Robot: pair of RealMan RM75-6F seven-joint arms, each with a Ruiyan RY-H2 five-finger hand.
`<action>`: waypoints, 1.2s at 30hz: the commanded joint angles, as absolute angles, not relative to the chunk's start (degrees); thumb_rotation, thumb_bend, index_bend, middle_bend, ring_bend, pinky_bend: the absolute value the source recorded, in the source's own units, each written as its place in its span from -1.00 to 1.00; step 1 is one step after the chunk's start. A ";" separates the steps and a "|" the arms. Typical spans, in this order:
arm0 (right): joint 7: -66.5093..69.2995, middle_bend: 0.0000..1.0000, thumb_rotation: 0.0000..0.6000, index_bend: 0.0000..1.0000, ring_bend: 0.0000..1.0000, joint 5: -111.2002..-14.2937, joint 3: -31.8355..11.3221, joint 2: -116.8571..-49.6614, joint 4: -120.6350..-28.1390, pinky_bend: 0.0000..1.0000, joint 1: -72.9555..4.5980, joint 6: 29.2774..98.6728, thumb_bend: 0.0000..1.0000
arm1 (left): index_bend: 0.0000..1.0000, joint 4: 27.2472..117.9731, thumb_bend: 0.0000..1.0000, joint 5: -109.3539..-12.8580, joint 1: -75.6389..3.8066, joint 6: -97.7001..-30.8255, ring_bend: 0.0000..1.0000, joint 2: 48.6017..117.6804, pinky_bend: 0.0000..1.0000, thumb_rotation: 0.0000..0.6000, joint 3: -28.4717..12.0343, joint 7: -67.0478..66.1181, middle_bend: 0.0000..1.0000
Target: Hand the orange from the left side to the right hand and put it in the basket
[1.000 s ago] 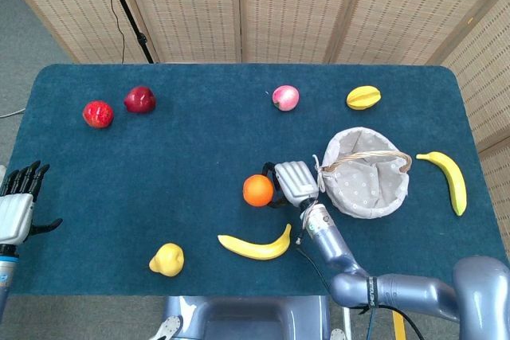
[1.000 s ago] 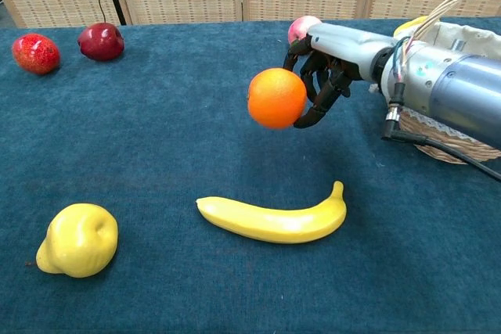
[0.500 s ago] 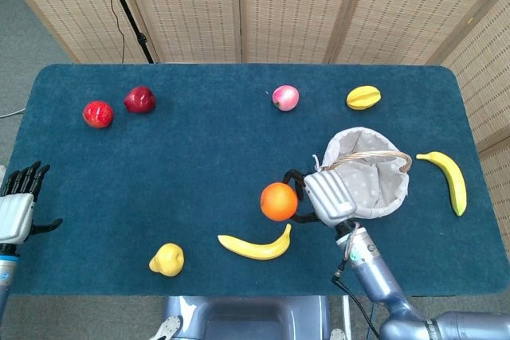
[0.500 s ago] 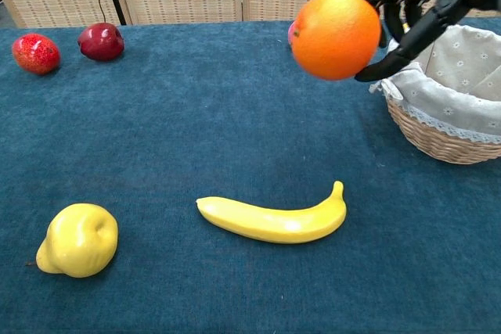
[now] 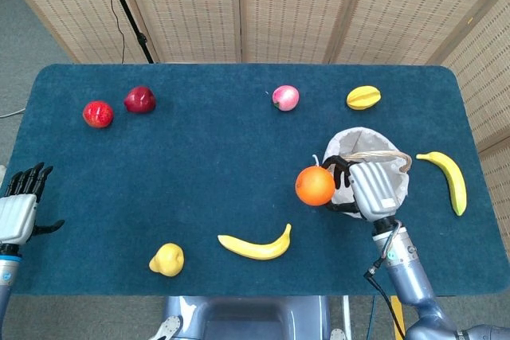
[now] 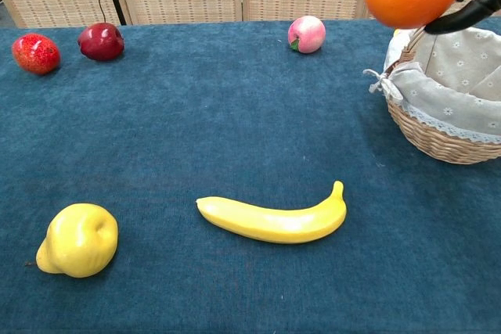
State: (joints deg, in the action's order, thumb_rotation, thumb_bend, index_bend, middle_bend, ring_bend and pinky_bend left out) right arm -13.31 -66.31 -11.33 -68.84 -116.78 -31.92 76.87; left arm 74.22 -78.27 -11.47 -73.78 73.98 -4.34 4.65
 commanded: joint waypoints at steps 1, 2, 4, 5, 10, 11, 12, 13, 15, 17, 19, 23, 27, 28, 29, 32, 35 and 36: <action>-10.81 0.32 1.00 0.52 0.31 -65.99 -12.33 -67.23 -115.27 0.40 -30.72 77.07 -0.62 | -1.00 74.22 -1.00 -78.26 -11.46 -73.79 -1.00 73.95 -1.00 1.00 -4.37 4.70 -1.00; -10.39 0.32 1.00 0.52 0.31 -65.97 -12.44 -66.93 -114.98 0.40 -30.44 77.20 -0.62 | -1.00 74.23 -1.00 -78.25 -11.46 -73.78 -1.00 73.93 -1.00 1.00 -4.37 4.72 -1.00; -9.45 0.32 1.00 0.52 0.31 -65.84 -12.63 -66.35 -114.46 0.40 -29.74 77.58 -0.62 | -1.00 74.27 -1.00 -78.28 -11.46 -73.76 -1.00 73.91 -1.00 1.00 -4.36 4.81 -1.00; -9.17 0.32 1.00 0.52 0.31 -65.82 -12.64 -66.19 -114.35 0.40 -29.55 77.65 -0.62 | -1.00 74.28 -1.00 -78.29 -11.47 -73.75 -1.00 73.90 -1.00 1.00 -4.36 4.84 -1.00; -6.18 0.32 1.00 0.52 0.31 -66.78 -12.15 -64.12 -113.41 0.40 -27.06 78.34 -0.62 | -1.00 74.47 -1.00 -78.47 -11.48 -73.67 -1.00 73.77 -1.00 1.00 -4.26 5.10 -1.00; -5.72 0.32 1.00 0.52 0.31 -67.36 -11.92 -63.72 -113.05 0.40 -26.51 78.50 -0.62 | -1.00 74.54 -1.00 -78.51 -11.47 -73.66 -1.00 73.73 -1.00 1.00 -4.24 5.19 -1.00; -5.45 0.32 1.00 0.52 0.31 -67.67 -11.85 -63.54 -112.79 0.40 -26.24 78.53 -0.62 | -1.00 74.58 -1.00 -78.54 -11.47 -73.65 -1.00 73.70 -1.00 1.00 -4.22 5.23 -1.00; -5.34 0.32 1.00 0.52 0.31 -67.84 -11.74 -63.36 -112.42 0.40 -25.91 78.60 -0.62 | -1.00 74.62 -1.00 -78.55 -11.47 -73.66 -1.00 73.67 -1.00 1.00 -4.23 5.27 -1.00; -5.29 0.32 1.00 0.52 0.31 -67.95 -11.56 -63.08 -111.69 0.40 -25.34 78.69 -0.62 | -1.00 74.69 -1.00 -78.62 -11.45 -73.71 -1.00 73.62 -1.00 1.00 -4.21 5.34 -1.00; -5.00 0.32 1.00 0.53 0.31 -67.87 -11.42 -62.95 -111.07 0.39 -24.71 78.80 -0.62 | -1.00 74.76 -1.00 -78.68 -11.44 -73.74 -1.00 73.58 -1.00 1.00 -4.19 5.36 -1.00; -4.25 0.32 1.00 0.53 0.30 -68.13 -11.33 -62.90 -110.65 0.39 -24.15 78.72 -0.62 | -1.00 74.86 -1.00 -78.72 -11.45 -73.73 -1.00 73.57 -1.00 1.00 -4.16 5.30 -1.00; -4.51 0.31 1.00 0.50 0.28 -69.11 -11.15 -63.22 -109.27 0.36 -23.44 78.96 -0.62 | -1.00 75.00 -1.00 -78.82 -11.45 -73.79 -1.00 73.57 -1.00 1.00 -4.11 5.14 -1.00; -4.74 0.22 1.00 0.38 0.16 -69.89 -10.98 -63.37 -108.48 0.28 -22.94 79.26 -0.62 | -1.00 75.14 -1.00 -78.94 -11.40 -73.96 -1.00 73.50 -1.00 1.00 -4.08 5.17 -1.00; -4.69 0.19 1.00 0.35 0.13 -70.10 -10.88 -63.32 -108.28 0.24 -22.74 79.25 -0.62 | -1.00 75.15 -1.00 -78.97 -11.39 -74.01 -1.00 73.48 -1.00 1.00 -4.09 5.17 -1.00; -4.61 0.11 1.00 0.29 0.06 -70.26 -10.82 -63.27 -108.13 0.17 -22.60 79.26 -0.62 | -1.00 75.16 -1.00 -78.97 -11.39 -74.02 -1.00 73.47 -1.00 1.00 -4.10 5.17 -1.00; -4.43 -0.18 1.00 0.07 -0.23 -70.83 -10.49 -62.95 -107.57 -0.16 -22.12 79.13 -0.62 | -1.00 75.18 -1.00 -79.01 -11.38 -74.05 -1.00 73.44 -1.00 1.00 -4.09 5.29 -1.00; -4.26 -0.44 1.00 -0.13 -0.51 -71.45 -10.02 -62.19 -107.07 -0.50 -21.56 78.67 -0.63 | -1.00 75.14 -1.00 -79.11 -11.40 -74.03 -1.00 73.40 -1.00 1.00 -4.05 5.40 -1.00; -4.18 -0.52 1.00 -0.19 -0.59 -71.64 -9.91 -61.90 -106.91 -0.59 -21.37 78.48 -0.65 | -1.00 75.13 -1.00 -79.14 -11.40 -74.05 -1.00 73.40 -1.00 1.00 -4.04 5.38 -1.00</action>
State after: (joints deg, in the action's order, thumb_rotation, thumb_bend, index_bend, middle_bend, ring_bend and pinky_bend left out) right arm -4.27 -71.48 -10.03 -62.07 -107.06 -21.53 78.63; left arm 75.14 -79.14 -11.40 -74.05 73.40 -4.05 5.39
